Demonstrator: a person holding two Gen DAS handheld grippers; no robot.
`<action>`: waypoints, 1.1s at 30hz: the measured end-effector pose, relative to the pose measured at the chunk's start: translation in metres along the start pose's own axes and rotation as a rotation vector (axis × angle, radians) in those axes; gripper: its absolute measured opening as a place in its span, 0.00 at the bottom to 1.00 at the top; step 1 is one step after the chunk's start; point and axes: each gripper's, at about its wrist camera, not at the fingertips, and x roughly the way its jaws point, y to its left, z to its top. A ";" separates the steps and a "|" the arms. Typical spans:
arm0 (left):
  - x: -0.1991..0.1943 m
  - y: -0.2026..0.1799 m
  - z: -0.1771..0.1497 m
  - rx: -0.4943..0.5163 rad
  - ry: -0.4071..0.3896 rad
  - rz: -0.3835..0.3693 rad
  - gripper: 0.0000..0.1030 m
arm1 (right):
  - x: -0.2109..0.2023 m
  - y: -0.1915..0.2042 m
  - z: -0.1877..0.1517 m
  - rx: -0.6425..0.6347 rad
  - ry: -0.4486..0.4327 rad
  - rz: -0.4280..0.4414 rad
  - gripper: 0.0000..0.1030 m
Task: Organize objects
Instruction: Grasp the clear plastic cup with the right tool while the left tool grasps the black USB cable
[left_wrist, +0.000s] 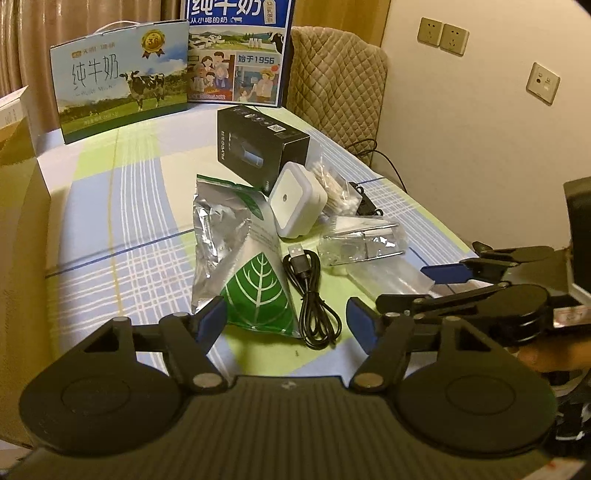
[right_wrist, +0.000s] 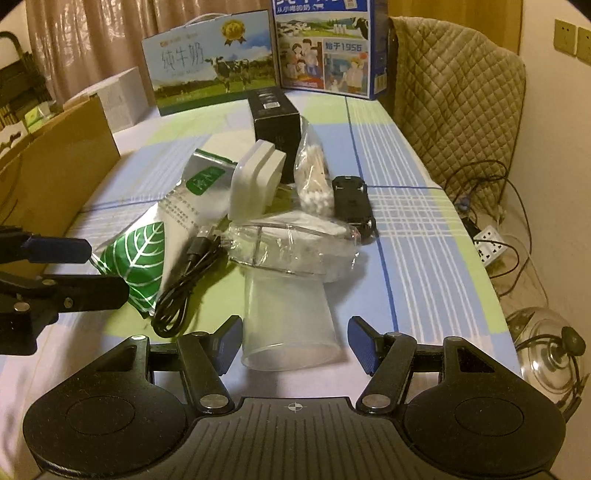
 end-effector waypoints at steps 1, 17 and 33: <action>0.000 0.000 0.000 0.000 0.000 -0.001 0.64 | 0.002 0.000 0.000 -0.004 0.002 0.000 0.59; 0.014 -0.019 -0.003 0.070 0.002 -0.055 0.47 | -0.028 -0.023 -0.012 0.141 0.006 -0.040 0.51; 0.064 -0.023 0.000 0.086 0.073 -0.051 0.30 | -0.031 -0.036 -0.010 0.236 -0.029 -0.028 0.52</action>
